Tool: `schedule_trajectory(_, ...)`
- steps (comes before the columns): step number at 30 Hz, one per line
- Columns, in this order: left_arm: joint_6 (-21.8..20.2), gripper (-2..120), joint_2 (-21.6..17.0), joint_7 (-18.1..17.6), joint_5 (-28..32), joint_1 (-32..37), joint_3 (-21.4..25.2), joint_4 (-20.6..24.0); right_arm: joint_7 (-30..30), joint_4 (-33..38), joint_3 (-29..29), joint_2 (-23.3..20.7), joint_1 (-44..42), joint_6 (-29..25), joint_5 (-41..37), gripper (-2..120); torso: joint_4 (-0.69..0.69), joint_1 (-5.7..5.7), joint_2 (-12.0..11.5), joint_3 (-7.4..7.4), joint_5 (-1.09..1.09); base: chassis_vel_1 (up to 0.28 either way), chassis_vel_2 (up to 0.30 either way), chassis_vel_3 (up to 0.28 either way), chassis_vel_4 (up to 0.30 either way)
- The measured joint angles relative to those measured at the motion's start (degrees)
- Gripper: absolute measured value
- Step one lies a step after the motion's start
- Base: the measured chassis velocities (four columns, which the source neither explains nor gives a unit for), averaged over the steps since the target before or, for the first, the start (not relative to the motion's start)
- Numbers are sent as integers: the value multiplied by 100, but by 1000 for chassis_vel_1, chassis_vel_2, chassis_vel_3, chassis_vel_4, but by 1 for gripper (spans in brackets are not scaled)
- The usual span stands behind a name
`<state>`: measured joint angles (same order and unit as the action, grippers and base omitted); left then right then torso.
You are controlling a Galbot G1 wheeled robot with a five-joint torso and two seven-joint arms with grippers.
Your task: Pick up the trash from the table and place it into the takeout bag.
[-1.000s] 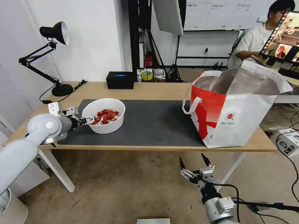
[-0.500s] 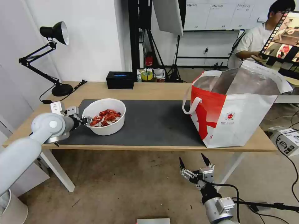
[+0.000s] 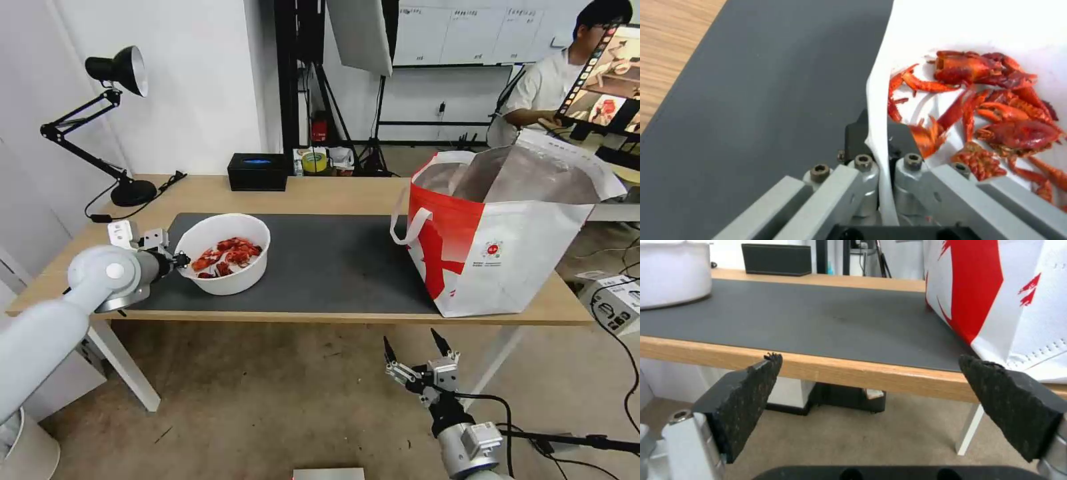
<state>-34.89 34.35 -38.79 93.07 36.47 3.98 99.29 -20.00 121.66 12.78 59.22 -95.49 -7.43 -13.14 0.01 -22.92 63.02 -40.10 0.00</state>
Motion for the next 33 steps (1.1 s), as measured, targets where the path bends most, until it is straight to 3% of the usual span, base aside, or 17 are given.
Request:
schedule_trajectory(9,102,0,-6,-14,21,-58,201,378,0,0,0,0,0,0,0,100,0,0,0,0,0,0,0,0,0)
schedule_trajectory(17,201,0,1,-153,357,-861,-45,824,0,0,0,0,0,0,0,100,0,0,0,0,1,0,0,0,0)
schedule_trajectory(24,320,0,133,-400,970,-2089,-727,1037,0,0,0,0,0,0,0,100,-1,0,0,0,2,0,0,0,0)
schedule_trajectory(27,381,0,596,-602,1433,-3333,-1671,878,0,0,0,0,0,0,0,100,-2,0,0,0,0,0,0,0,0)
schedule_trajectory(33,459,0,1146,-759,1597,-4145,-2167,547,0,0,0,0,0,0,0,100,-1,0,0,0,2,0,0,0,0)
